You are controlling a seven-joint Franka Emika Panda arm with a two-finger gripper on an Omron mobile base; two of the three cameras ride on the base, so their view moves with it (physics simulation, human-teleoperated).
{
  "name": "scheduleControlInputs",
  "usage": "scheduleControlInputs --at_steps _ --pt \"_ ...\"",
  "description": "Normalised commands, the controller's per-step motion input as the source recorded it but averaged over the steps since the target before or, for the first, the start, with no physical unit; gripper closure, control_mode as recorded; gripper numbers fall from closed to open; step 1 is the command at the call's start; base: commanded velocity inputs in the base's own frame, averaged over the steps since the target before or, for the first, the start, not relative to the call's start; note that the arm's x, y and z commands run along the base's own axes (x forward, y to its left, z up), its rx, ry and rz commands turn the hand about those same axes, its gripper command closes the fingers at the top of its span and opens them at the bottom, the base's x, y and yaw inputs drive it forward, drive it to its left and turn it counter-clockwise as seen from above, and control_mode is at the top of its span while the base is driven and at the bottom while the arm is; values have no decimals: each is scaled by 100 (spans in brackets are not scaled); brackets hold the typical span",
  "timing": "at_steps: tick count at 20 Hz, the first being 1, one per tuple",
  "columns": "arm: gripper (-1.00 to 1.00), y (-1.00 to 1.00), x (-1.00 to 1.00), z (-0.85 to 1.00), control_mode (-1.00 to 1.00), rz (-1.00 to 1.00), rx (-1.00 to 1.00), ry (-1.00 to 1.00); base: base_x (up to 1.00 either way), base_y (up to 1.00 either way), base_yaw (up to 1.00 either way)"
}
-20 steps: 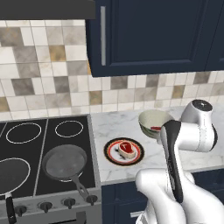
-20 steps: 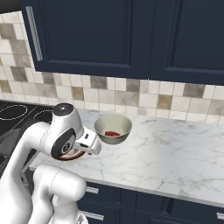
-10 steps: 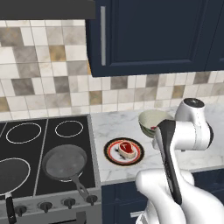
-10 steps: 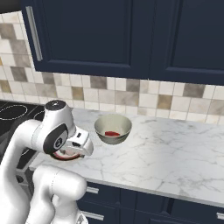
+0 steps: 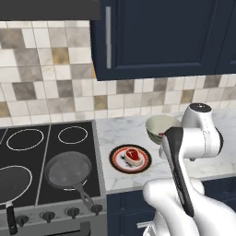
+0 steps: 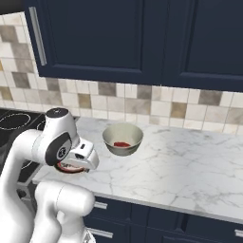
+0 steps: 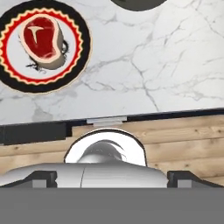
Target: Place one of the steaks on the plate and the other in the bowl. Then place the bowl in the fridge.
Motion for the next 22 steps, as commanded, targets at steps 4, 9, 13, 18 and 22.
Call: scheduleControlInputs --at_steps 4,9,13,18,22 --pt "-100 0 0 0 100 0 0 0 -42 -1 0" --pt "-100 0 0 0 100 0 0 0 -38 0 0" --pt "-100 0 0 0 100 0 0 0 -62 0 0" --pt "-100 0 0 0 100 0 0 0 -46 0 -2" --pt "-100 0 0 0 100 0 0 0 -10 -15 -15"
